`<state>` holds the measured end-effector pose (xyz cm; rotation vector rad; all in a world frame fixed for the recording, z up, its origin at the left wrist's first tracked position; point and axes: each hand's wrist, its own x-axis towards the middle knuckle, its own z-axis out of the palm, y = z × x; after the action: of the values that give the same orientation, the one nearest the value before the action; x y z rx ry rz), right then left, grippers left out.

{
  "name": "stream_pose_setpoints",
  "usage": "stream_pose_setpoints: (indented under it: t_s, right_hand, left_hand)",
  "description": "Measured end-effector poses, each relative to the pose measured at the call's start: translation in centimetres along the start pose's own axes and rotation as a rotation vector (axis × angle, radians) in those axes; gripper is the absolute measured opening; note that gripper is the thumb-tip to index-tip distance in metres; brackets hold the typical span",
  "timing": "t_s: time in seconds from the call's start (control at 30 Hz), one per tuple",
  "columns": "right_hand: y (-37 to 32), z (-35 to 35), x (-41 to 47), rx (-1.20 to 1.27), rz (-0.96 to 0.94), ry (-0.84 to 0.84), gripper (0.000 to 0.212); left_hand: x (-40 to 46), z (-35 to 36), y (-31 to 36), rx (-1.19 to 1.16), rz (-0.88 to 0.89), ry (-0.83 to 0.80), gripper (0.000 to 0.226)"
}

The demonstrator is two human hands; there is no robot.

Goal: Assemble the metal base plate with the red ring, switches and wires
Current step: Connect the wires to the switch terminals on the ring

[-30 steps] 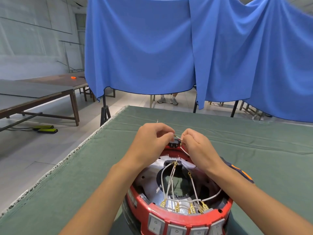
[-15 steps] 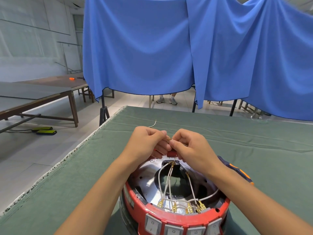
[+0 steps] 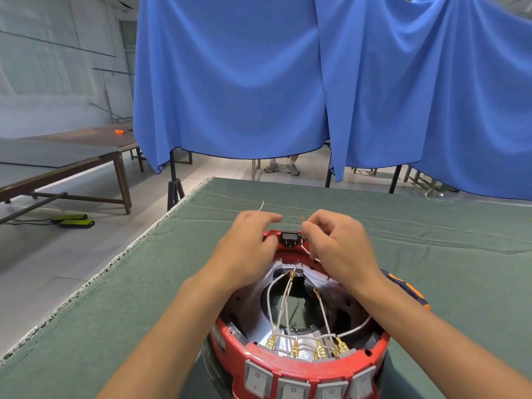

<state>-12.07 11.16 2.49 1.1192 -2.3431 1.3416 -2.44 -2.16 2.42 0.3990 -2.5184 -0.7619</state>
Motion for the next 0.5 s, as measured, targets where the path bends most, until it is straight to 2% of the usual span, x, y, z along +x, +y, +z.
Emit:
stream_pose_setpoints:
  t_s: [0.07,0.13,0.33,0.43,0.5]
  right_hand:
    - [0.2,-0.3,0.3,0.009,0.069,0.071,0.026]
    - [0.5,-0.7,0.7,0.015,0.12,0.096,0.026]
    - [0.3,-1.1,1.2,-0.115,0.131,-0.021,0.027]
    - [-0.1,-0.9,1.0,-0.263,0.107,-0.124,0.025]
    - [-0.5,-0.7,0.7,-0.359,0.058,-0.172,0.024]
  left_hand:
    - [-0.2,0.4,-0.1,0.095,0.017,-0.113,0.043]
    - [-0.2,0.5,-0.2,0.194,0.043,-0.15,0.04]
    - [-0.3,-0.1,0.0,0.44,0.075,-0.297,0.046]
    - [-0.7,-0.3,1.0,0.515,0.03,-0.289,0.036]
    - [-1.0,-0.1,1.8,0.572,-0.007,-0.23,0.03]
